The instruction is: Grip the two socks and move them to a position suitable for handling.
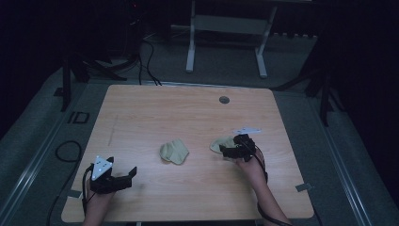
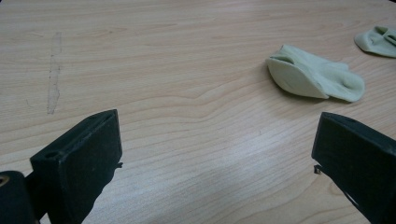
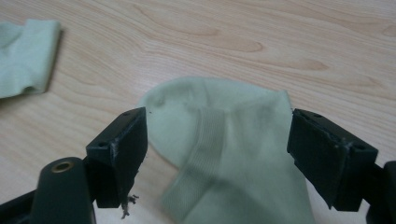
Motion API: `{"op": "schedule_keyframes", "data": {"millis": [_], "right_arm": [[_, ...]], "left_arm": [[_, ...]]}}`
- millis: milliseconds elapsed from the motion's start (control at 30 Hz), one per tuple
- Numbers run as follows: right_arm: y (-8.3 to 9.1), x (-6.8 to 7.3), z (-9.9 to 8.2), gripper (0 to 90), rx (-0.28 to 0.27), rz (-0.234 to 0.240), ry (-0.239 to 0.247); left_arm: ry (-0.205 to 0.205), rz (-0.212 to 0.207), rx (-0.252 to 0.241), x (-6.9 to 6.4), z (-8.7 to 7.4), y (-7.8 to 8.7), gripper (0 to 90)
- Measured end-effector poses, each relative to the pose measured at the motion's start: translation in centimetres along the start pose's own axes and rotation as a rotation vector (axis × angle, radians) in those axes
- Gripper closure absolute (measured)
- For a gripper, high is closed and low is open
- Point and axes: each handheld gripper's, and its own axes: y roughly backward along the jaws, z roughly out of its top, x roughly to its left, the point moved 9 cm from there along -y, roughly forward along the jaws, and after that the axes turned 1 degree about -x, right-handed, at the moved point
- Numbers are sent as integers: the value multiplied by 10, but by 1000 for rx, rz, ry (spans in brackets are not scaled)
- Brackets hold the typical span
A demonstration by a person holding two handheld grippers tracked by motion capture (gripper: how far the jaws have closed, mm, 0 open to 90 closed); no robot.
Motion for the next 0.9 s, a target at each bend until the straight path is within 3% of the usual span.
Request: {"op": "schedule_keyframes", "data": {"millis": [267, 367, 667, 900], "right_arm": [[-23, 1, -9, 286, 61, -41, 41], [-23, 2, -9, 314, 55, -65, 66], [-19, 10, -8, 760, 75, -79, 99], [-11, 14, -3, 803, 90, -70, 112]], "left_arm": [[2, -9, 0, 0, 0, 0, 15], [3, -10, 5, 0, -1, 0, 15], [1, -16, 11, -1, -2, 0, 15], [4, -15, 11, -1, -2, 0, 15]]}}
